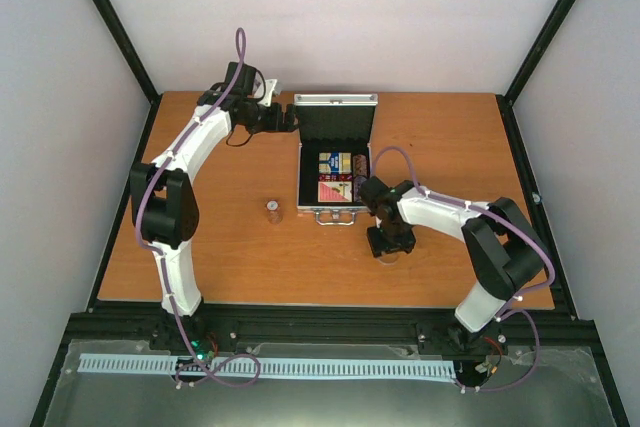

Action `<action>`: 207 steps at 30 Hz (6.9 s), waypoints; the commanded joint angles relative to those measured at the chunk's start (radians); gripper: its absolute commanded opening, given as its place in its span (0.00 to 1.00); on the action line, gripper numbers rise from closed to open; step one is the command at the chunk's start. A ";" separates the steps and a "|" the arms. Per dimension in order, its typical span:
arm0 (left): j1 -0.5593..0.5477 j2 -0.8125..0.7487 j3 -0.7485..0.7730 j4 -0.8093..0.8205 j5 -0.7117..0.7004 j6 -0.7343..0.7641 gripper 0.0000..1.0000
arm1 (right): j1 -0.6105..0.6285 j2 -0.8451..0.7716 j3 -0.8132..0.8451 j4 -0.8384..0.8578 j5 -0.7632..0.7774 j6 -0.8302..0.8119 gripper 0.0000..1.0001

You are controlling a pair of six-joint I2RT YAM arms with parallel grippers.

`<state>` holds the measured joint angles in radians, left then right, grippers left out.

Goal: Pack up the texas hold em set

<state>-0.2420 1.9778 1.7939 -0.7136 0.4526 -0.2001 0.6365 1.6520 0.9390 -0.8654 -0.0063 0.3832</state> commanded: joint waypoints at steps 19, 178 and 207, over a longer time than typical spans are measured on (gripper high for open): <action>0.007 -0.034 0.013 -0.016 -0.004 0.010 1.00 | -0.007 0.292 0.688 -0.114 0.101 -0.157 0.31; 0.010 -0.053 -0.014 -0.031 -0.014 0.023 1.00 | 0.089 0.606 0.795 0.554 0.301 -0.460 0.11; 0.009 -0.057 0.019 -0.042 -0.011 0.023 1.00 | 0.091 0.435 0.775 0.289 0.130 -0.378 1.00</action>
<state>-0.2314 1.9289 1.7741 -0.7078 0.4175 -0.1905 0.7357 2.1906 1.7081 -0.5209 0.1463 -0.0540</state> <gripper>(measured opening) 0.998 0.963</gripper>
